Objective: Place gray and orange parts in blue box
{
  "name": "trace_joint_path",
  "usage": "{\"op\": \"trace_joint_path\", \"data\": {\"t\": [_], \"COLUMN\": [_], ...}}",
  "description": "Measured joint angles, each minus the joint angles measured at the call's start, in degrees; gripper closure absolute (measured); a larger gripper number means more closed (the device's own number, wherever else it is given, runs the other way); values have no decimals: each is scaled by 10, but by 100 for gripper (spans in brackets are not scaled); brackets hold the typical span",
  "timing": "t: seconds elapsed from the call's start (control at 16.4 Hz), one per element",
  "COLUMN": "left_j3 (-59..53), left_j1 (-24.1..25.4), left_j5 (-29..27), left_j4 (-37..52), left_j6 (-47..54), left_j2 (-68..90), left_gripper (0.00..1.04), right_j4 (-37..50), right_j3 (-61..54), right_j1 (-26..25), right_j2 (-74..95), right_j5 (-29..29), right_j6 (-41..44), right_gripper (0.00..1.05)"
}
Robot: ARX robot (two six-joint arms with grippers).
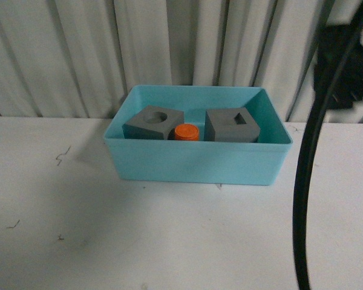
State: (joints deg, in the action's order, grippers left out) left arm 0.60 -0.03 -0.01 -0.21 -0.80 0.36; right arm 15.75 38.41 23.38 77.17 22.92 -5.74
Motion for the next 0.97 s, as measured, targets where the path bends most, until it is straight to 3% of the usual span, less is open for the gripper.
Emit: {"op": "trace_joint_path", "data": {"t": [0.12, 0.24, 0.36, 0.55, 0.67, 0.79, 0.85, 0.97], "left_j3": [0, 0, 0, 0, 0, 0, 0, 0], "left_j1": [0, 0, 0, 0, 0, 0, 0, 0], "left_j5": [0, 1, 0, 0, 0, -1, 0, 0], "left_j4": [0, 0, 0, 0, 1, 0, 0, 0], "left_j6": [0, 0, 0, 0, 0, 0, 0, 0], "left_j2": [0, 0, 0, 0, 0, 0, 0, 0], "left_gripper": [7, 7, 7, 7, 7, 7, 7, 7], "right_j4": [-108, -199, -250, -253, 61, 241, 259, 198], "right_j3": [-86, -94, -67, -66, -171, -298, -311, -336], "right_j1": [76, 188, 216, 216, 205, 168, 118, 58], "right_j2": [-130, -163, -115, -116, -119, -204, -269, -360], "right_j5": [75, 134, 162, 164, 215, 160, 136, 64], "right_j6": [-85, -220, -328, -389, -278, -88, -21, 30], "right_gripper": [6, 6, 6, 6, 23, 45, 57, 81]}}
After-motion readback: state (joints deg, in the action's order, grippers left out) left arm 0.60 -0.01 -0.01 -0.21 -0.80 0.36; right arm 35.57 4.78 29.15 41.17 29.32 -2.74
